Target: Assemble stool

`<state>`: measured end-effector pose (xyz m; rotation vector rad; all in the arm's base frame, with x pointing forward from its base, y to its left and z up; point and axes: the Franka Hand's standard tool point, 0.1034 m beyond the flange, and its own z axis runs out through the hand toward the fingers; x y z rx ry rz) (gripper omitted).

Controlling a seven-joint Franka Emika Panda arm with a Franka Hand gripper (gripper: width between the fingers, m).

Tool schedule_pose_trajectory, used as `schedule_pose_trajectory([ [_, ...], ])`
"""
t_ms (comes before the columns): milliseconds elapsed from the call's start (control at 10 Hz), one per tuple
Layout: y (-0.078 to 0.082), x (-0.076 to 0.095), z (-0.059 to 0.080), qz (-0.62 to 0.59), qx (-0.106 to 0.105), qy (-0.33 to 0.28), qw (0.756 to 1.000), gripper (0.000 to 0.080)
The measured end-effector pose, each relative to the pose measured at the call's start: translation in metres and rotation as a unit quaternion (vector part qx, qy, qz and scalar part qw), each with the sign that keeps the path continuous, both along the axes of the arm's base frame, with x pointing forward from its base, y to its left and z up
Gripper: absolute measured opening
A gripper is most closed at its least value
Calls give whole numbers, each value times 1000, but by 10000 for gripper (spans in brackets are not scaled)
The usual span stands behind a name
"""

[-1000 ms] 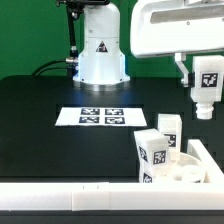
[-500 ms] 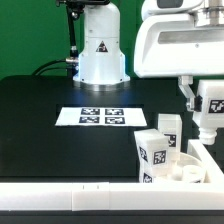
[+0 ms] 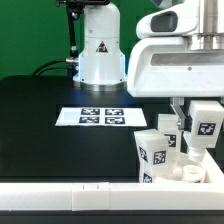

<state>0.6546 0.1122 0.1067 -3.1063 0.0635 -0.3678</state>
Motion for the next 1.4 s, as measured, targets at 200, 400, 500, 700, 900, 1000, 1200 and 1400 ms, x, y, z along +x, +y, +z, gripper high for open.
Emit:
schedule_pose_trajectory([
  [200,0,-1,-2,-1,1,0,1000,320],
  [400,3,-11,-12,-1,2,4,1000,320],
  [500,6,-14,-15,-1,2,7,1000,320],
  [700,5,-15,-18,-1,1,10,1000,320],
  [900,5,-16,-25,-1,0,13,1000,320],
  [1000,5,-18,-29,0,-1,15,1000,320],
  [1200,7,-19,-34,1,-2,14,1000,320],
  [1400,6,-20,-41,1,-3,14,1000,320],
])
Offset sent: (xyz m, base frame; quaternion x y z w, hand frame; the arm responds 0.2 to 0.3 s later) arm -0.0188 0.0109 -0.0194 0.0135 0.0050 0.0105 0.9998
